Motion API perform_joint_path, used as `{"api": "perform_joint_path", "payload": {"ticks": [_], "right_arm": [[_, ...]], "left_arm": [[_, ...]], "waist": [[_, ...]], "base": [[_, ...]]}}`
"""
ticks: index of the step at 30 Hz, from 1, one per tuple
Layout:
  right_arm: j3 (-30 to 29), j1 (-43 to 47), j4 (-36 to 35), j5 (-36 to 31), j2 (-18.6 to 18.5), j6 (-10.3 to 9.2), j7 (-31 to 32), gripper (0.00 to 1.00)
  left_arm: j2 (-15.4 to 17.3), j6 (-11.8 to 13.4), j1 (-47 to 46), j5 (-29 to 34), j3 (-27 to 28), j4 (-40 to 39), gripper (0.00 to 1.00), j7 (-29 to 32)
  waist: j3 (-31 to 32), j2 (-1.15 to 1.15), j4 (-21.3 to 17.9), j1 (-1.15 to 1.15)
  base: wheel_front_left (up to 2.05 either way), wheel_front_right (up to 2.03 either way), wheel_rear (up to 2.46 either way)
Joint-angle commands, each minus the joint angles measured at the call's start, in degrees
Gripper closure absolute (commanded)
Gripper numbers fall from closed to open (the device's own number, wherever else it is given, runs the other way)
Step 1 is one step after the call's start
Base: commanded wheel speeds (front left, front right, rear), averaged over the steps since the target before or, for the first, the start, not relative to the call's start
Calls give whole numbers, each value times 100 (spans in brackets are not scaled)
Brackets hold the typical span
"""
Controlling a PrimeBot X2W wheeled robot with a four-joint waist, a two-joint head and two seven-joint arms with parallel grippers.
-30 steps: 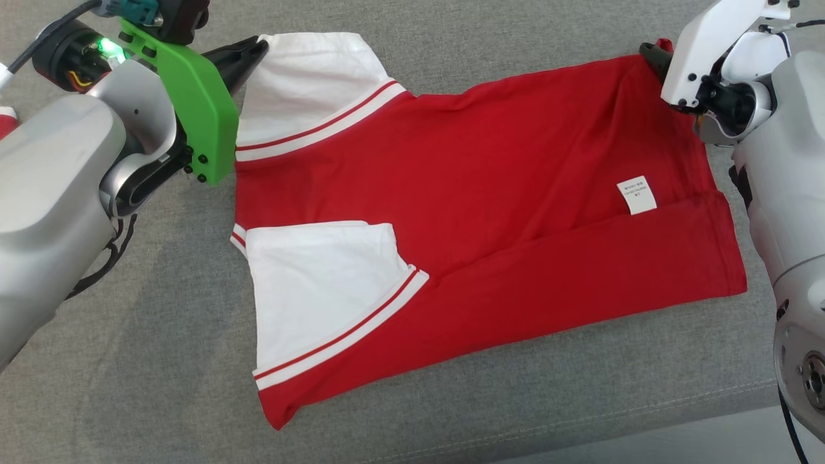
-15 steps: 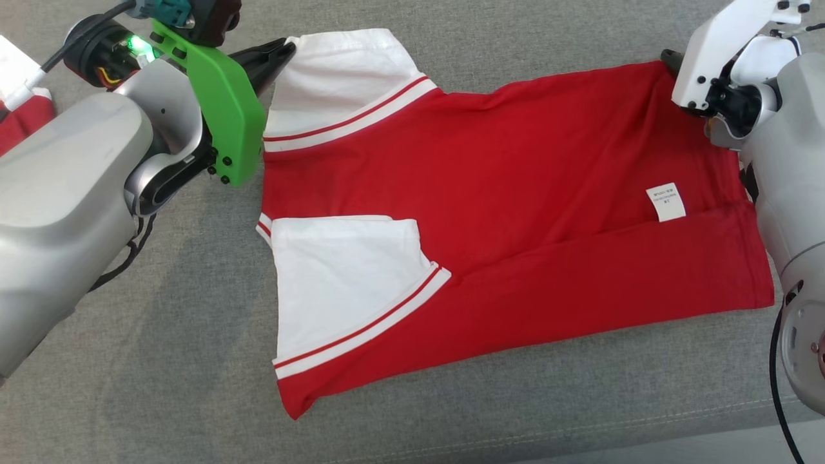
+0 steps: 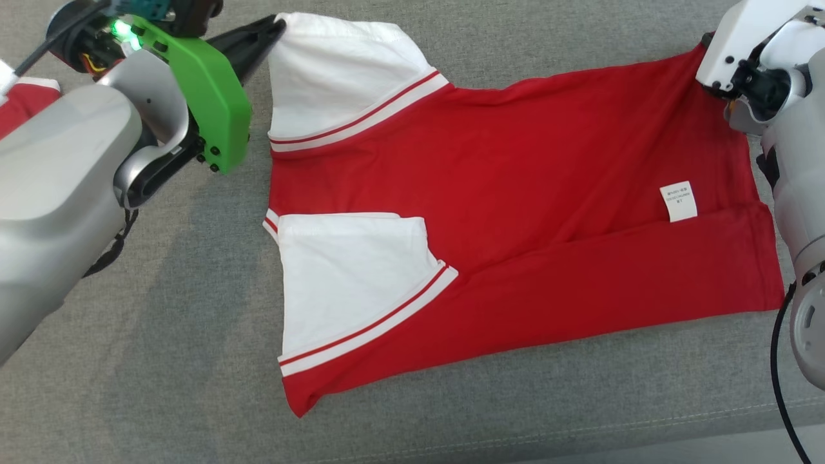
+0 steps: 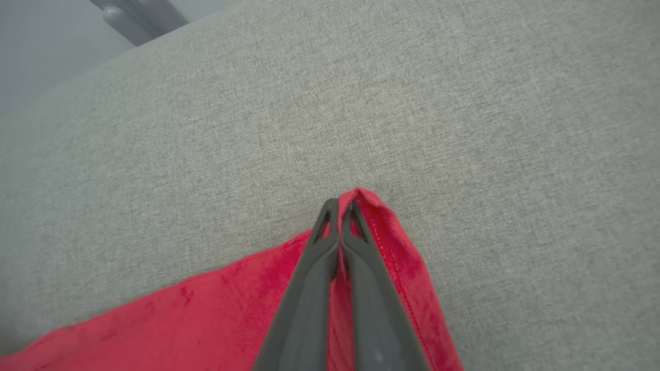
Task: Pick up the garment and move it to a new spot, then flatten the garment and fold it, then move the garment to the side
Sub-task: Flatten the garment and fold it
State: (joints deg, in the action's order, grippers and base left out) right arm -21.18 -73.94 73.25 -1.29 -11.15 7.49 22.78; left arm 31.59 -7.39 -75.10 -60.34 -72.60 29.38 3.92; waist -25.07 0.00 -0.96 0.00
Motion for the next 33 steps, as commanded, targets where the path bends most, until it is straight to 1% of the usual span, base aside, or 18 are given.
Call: {"api": "perform_joint_path", "payload": {"ticks": [1,6,8,12,15,19,23,27,33], "right_arm": [[-105,-102,-4,75,-12,0,-57,100],[-279,-298,-3,192,-100,0,-106,100],[-197,-393,-26,273,-37,1,-158,100],[66,-471,-114,458,-80,0,-330,100],[275,-451,-200,709,-137,0,-439,100],[588,-283,-313,1140,-201,0,-395,100],[977,-8,-592,1761,-258,0,-254,100],[1456,367,-1067,2437,-419,0,-16,100],[2071,1084,-1903,3453,-920,0,325,100]], "left_arm": [[64,-14,-110,59,18,57,100,-165],[88,-13,-366,194,57,266,100,-611],[55,-13,-513,272,93,398,100,-812],[-71,-12,-755,442,114,681,100,-1188],[-165,-12,-811,414,92,818,100,-1290],[-236,-12,-684,225,43,723,100,-1327],[-70,-12,-486,4,8,458,100,-1358],[128,-12,-268,-262,-16,86,100,-1338],[445,-10,137,-533,-32,-553,100,-1478]], "waist": [[-6,0,-27,0],[-86,0,-66,0],[-132,0,-75,0],[-190,0,-98,0],[-197,0,-89,0],[-151,0,-11,0],[-46,0,64,0],[37,0,166,0],[213,0,326,0]], "base": [[0,0,0],[0,0,0],[0,0,0],[0,0,0],[0,0,0],[0,0,0],[0,0,0],[0,0,0],[0,0,0]]}}
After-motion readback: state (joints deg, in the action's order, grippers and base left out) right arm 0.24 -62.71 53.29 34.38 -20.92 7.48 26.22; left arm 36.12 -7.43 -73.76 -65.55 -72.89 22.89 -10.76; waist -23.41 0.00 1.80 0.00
